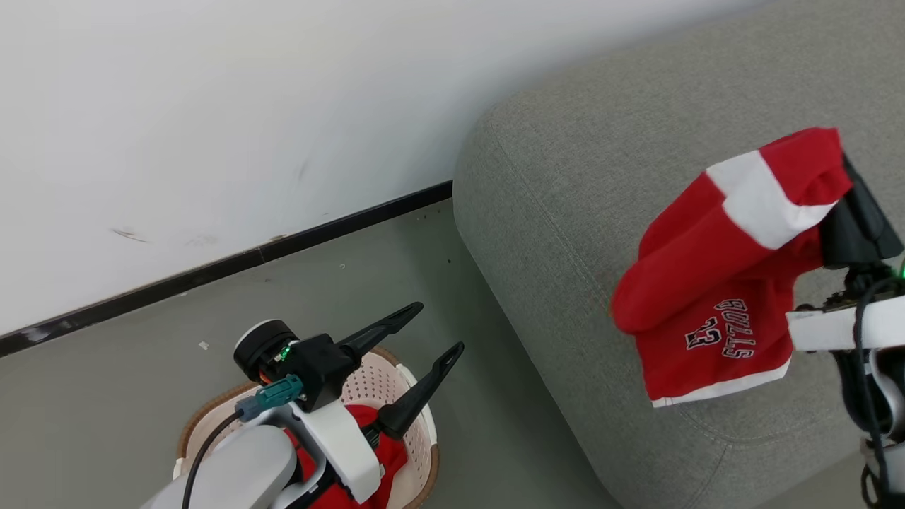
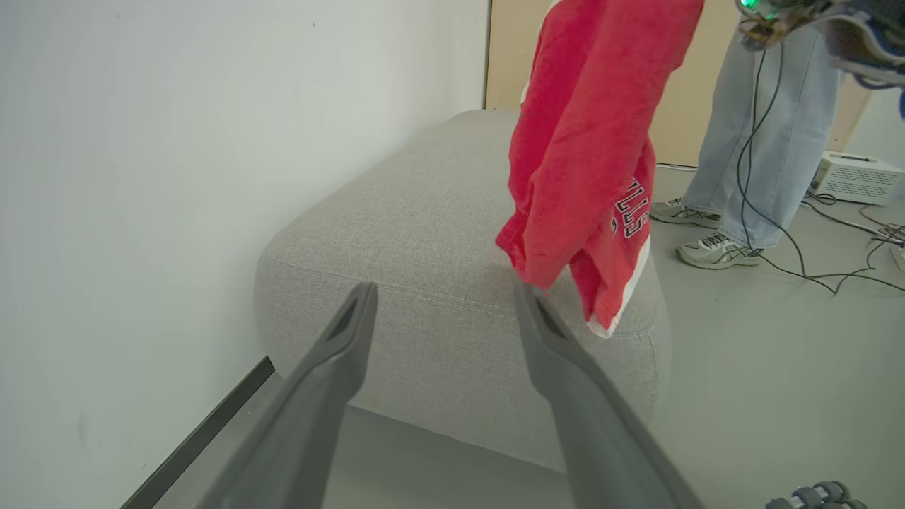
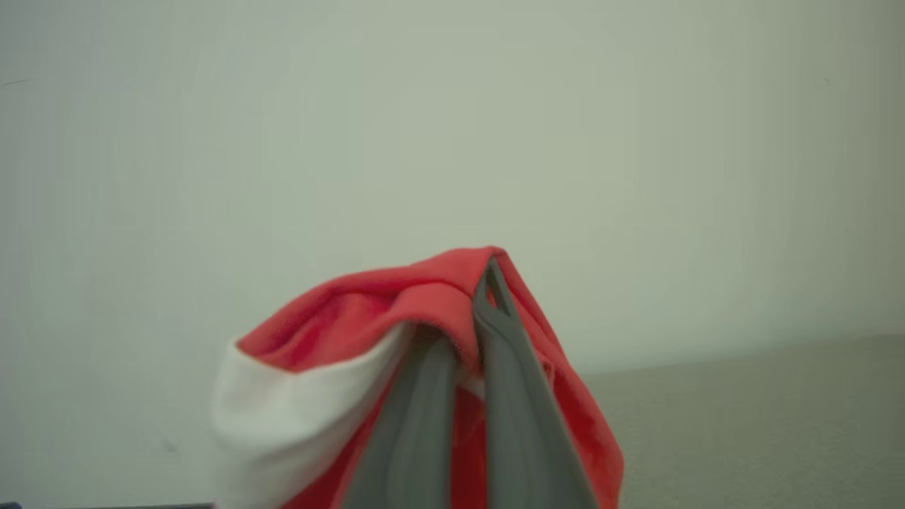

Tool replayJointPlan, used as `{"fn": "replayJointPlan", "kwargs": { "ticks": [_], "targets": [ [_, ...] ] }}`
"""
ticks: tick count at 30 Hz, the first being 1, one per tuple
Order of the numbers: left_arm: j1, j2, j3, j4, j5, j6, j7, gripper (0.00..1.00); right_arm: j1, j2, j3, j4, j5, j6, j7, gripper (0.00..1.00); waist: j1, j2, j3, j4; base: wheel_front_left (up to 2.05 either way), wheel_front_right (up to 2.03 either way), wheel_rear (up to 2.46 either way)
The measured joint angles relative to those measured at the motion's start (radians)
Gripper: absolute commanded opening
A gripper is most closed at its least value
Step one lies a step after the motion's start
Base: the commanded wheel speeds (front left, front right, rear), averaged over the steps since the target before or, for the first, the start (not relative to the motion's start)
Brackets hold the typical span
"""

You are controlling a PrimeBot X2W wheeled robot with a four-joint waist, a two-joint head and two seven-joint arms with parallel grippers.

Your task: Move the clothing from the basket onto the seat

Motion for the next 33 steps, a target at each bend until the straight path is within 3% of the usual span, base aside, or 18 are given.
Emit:
{"fn": "replayJointPlan", "kwargs": {
  "ticks": [18,33],
  "targets": [
    [0.001,0.055,0.003,-0.043,0.007,0.0,0.0,1.0,-0.15,-0.132,-0.125,0.132,0.091,0.0,0.037,0.0,0.0,0.0,0.075,0.026,0.0,0.0,0.0],
    [0.001,0.123,0.007,-0.104,0.009,-0.001,0.022,1.0,-0.282,-0.193,-0.218,0.304,0.134,0.0,0.079,0.0,0.0,0.0,0.159,0.05,0.0,0.0,0.0]
  ]
}}
